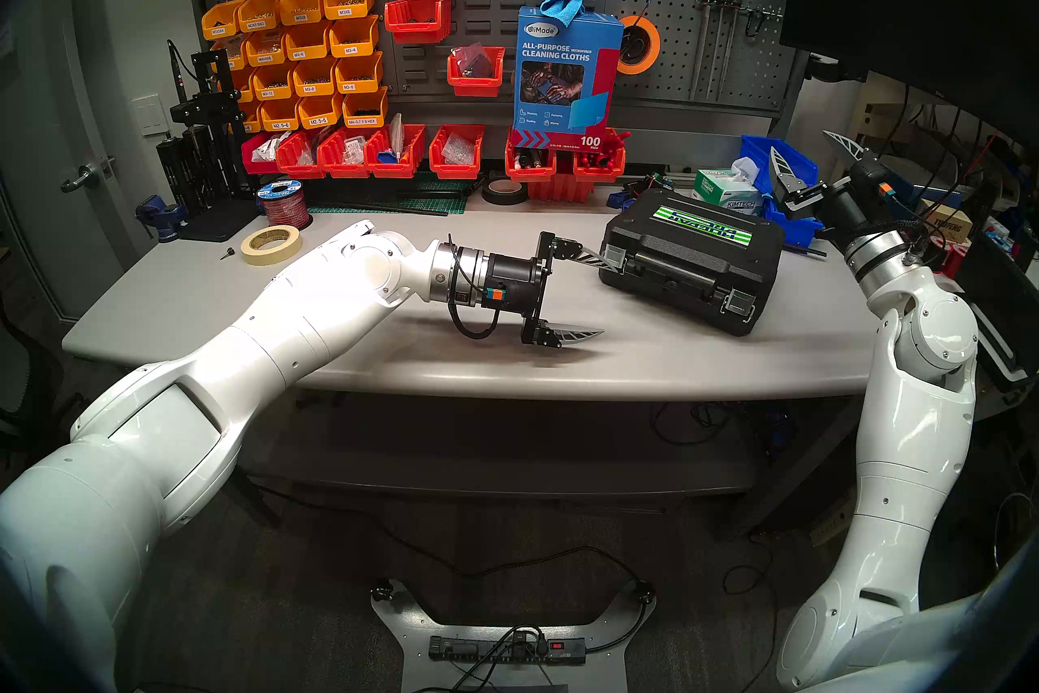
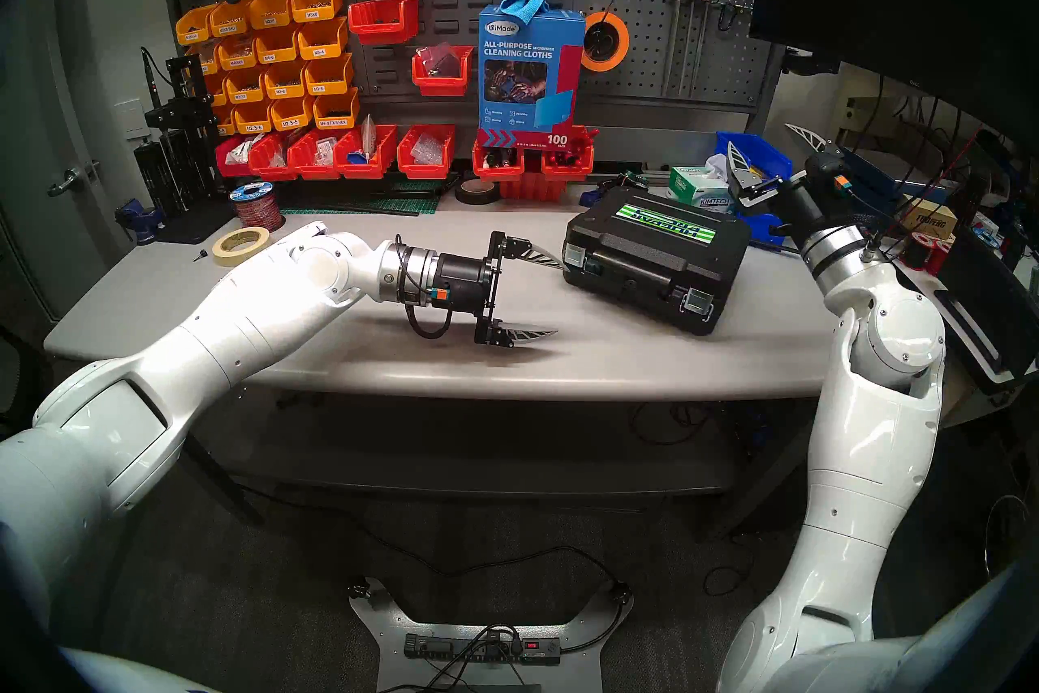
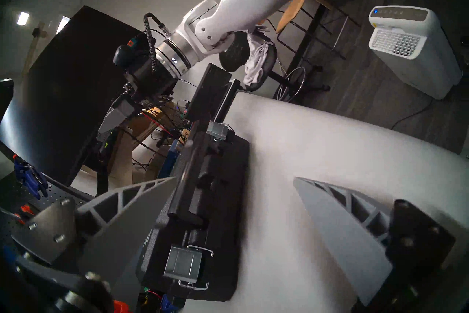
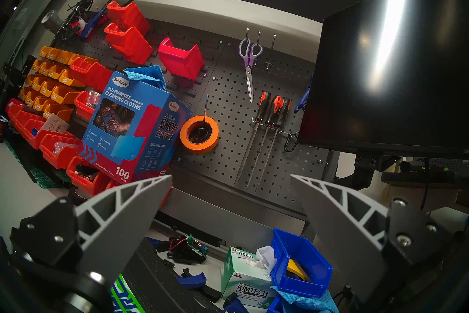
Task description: Open the tool box
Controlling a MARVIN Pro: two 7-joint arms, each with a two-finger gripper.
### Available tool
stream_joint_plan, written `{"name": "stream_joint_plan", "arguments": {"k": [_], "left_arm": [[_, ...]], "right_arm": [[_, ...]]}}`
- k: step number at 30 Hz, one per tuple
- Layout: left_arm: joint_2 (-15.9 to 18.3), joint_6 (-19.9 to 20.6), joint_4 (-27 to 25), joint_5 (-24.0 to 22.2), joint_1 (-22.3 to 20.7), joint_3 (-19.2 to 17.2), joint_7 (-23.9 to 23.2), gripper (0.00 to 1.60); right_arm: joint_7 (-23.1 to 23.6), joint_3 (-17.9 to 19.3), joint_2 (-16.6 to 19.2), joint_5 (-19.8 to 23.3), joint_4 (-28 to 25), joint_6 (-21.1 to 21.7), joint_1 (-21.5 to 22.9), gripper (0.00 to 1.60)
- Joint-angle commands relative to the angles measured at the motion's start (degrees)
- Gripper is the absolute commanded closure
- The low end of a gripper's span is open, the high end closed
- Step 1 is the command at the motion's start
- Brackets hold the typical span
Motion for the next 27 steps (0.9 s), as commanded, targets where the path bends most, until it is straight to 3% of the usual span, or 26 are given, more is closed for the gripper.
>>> {"name": "stream_joint_plan", "arguments": {"k": [1,13,27], "left_arm": [[-3.7,0.0,-0.2,5.1,0.0,-2.8,4.8,0.0],[-6.4,0.0,0.6,16.4,1.3,-5.1,14.4,0.0],[-9.0,0.0,6.9,31.6,-0.8,-7.0,26.2,0.0]], "right_arm": [[0.0,-0.1,0.2,-0.1,-0.6,0.0,0.5,0.0],[-0.1,-0.2,0.3,-0.1,-0.6,0.0,0.5,0.0],[-0.1,-0.2,0.3,0.0,-0.6,-0.1,0.4,0.0]]}}
